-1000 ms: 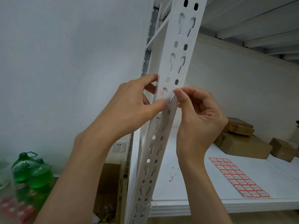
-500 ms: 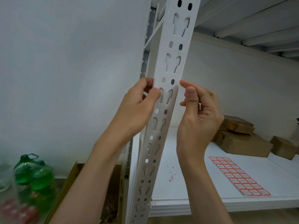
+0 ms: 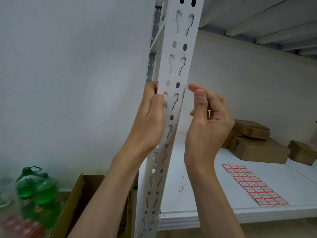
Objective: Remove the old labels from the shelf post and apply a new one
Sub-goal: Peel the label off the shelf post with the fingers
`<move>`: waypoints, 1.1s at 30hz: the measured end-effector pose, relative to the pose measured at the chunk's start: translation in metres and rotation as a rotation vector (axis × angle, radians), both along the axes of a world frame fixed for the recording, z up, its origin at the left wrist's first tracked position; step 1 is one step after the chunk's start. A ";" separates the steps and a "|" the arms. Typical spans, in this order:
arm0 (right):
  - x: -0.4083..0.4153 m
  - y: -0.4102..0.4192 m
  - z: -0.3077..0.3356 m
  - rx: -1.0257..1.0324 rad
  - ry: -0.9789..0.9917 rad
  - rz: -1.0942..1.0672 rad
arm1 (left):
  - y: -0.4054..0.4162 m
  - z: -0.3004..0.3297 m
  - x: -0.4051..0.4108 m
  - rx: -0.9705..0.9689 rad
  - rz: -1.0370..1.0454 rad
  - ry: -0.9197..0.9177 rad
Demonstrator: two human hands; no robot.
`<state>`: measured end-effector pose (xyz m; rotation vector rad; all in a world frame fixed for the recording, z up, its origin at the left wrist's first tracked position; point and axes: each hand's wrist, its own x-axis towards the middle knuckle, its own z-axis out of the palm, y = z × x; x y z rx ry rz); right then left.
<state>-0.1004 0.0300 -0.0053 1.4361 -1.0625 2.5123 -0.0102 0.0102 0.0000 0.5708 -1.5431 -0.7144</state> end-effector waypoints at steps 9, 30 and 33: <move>-0.006 0.001 0.001 0.021 -0.039 0.040 | -0.012 -0.003 0.018 -0.051 -0.065 0.006; -0.004 0.005 0.004 0.072 -0.139 0.301 | -0.013 0.000 0.037 -0.024 0.050 0.174; -0.002 0.004 0.003 0.080 -0.198 0.326 | -0.015 -0.006 0.030 0.033 -0.085 0.041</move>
